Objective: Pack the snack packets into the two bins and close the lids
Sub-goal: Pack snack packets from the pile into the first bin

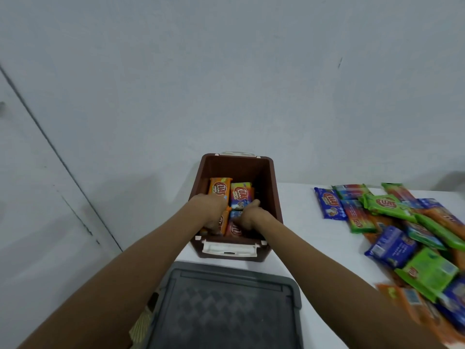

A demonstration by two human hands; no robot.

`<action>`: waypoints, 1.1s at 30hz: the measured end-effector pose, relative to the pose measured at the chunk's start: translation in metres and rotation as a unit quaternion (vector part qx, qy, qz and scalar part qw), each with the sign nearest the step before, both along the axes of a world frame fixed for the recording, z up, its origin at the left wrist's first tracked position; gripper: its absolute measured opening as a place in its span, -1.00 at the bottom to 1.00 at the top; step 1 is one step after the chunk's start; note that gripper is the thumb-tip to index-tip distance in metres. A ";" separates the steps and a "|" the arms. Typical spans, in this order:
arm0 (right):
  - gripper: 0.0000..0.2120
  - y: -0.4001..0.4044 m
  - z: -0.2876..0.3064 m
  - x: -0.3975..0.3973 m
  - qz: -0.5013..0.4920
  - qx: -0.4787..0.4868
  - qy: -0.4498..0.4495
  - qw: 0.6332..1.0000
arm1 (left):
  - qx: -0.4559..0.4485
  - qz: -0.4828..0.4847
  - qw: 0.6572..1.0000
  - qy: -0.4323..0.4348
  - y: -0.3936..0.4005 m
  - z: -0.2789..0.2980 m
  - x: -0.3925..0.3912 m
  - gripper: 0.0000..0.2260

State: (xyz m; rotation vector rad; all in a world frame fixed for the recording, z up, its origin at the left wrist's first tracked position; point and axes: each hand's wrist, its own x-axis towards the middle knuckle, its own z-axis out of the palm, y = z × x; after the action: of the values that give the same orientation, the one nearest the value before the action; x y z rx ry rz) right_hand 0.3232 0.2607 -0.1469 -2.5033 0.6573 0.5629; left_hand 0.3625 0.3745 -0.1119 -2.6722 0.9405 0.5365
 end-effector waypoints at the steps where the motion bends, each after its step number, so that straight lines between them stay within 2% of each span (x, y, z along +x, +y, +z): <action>1: -0.18 -0.001 0.001 0.001 -0.021 0.021 0.002 1.000 | -0.011 0.001 1.000 -0.002 0.001 -0.004 0.002 -0.49; 3: -0.16 0.003 0.009 -0.001 -0.012 0.044 -0.003 0.999 | -0.009 0.000 1.000 -0.003 0.000 -0.007 0.002 -0.49; 5: -0.21 0.003 0.020 -0.007 0.012 0.045 -0.051 0.998 | -0.025 0.017 0.999 0.018 -0.004 -0.002 0.002 -0.60; 6: -0.28 0.000 0.028 -0.011 0.025 0.037 -0.096 0.994 | -0.045 0.021 0.999 0.017 -0.011 0.002 0.003 -0.68; 9: -0.69 -0.031 0.054 -0.026 0.028 -0.008 -0.271 0.962 | -0.172 0.034 0.984 -0.029 -0.037 0.020 0.001 -0.84; 11: -0.77 -0.072 0.062 -0.039 -0.012 -0.026 -0.318 0.948 | -0.243 0.033 0.968 -0.061 -0.068 0.029 -0.011 -0.83; 15: -0.72 -0.175 0.045 -0.069 -0.081 -0.117 -0.221 0.965 | -0.278 0.029 0.958 -0.063 -0.150 0.023 -0.043 -0.75; 18: -0.60 -0.245 0.022 -0.092 -0.093 -0.188 -0.154 0.965 | -0.334 0.096 0.938 -0.004 -0.211 0.001 -0.053 -0.77; 20: -0.46 -0.281 0.011 -0.104 -0.089 -0.196 -0.113 0.970 | -0.351 0.161 0.921 0.044 -0.244 -0.019 -0.052 -0.73; 24: -0.26 -0.330 -0.007 -0.110 -0.032 -0.203 -0.069 0.976 | -0.330 0.250 0.902 0.120 -0.292 -0.057 -0.048 -0.52; 26: -0.17 -0.342 -0.017 -0.105 0.007 -0.210 -0.037 0.977 | -0.300 0.259 0.910 0.122 -0.310 -0.073 -0.051 -0.40; 29: -0.19 -0.348 -0.026 -0.098 0.013 -0.206 -0.024 0.978 | -0.276 0.276 0.915 0.097 -0.326 -0.088 -0.058 -0.33; 31: -0.26 -0.348 -0.026 -0.095 0.011 -0.227 -0.043 0.973 | -0.298 0.331 0.889 0.110 -0.333 -0.088 -0.057 -0.28; 33: -0.32 -0.341 -0.024 -0.094 0.004 -0.235 -0.069 0.969 | -0.337 0.394 0.835 0.184 -0.330 -0.081 -0.053 -0.24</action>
State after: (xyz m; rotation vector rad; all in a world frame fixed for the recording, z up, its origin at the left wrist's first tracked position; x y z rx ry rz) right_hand 0.2288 -0.0798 -0.1710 -2.9505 0.8023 0.2474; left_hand 0.3093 0.0440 -0.1925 -3.6689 -0.0238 1.0741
